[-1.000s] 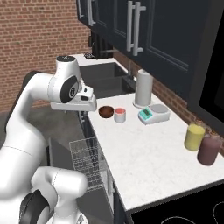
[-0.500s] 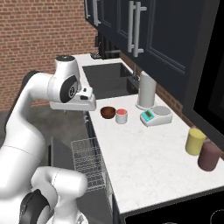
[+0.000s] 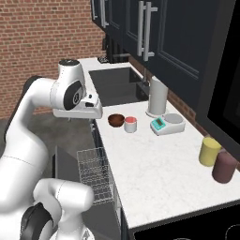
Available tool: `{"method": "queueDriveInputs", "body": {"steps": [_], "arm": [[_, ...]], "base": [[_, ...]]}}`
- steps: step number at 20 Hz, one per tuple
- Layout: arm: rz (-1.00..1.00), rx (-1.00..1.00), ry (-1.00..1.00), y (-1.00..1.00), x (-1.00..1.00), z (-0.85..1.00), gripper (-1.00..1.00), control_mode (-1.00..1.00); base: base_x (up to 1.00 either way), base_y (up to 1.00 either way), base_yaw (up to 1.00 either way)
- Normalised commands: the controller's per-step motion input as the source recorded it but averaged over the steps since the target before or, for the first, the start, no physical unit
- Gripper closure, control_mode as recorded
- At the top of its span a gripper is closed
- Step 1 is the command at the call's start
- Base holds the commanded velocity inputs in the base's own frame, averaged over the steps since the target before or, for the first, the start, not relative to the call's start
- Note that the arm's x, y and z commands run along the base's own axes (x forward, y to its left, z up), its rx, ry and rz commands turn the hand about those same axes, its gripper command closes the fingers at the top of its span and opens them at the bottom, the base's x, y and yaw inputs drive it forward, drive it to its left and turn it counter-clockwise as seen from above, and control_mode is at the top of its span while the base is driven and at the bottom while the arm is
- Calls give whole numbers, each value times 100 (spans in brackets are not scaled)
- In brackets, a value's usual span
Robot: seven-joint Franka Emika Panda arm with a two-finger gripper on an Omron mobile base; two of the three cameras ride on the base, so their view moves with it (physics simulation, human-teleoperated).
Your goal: Pick up the cup and bowl from the counter, place them in the dishwasher, and close the dishwasher door.
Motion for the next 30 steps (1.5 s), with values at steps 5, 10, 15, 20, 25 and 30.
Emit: {"method": "queueDriveInputs", "body": {"steps": [5,10,15,20,25,30], "arm": [[0,0,0,0,0,0,-100,100],[0,0,0,0,0,0,-100,100],[0,0,2,0,26,0,-100,-100],[0,-10,4,1,98,-28,-100,-100],[0,-22,18,2,100,-79,-100,-100],[0,-23,9,0,100,-43,-100,-100]], "base": [[0,0,0],[0,0,0],[0,0,0],[0,0,0],[0,0,0],[0,0,0]]}}
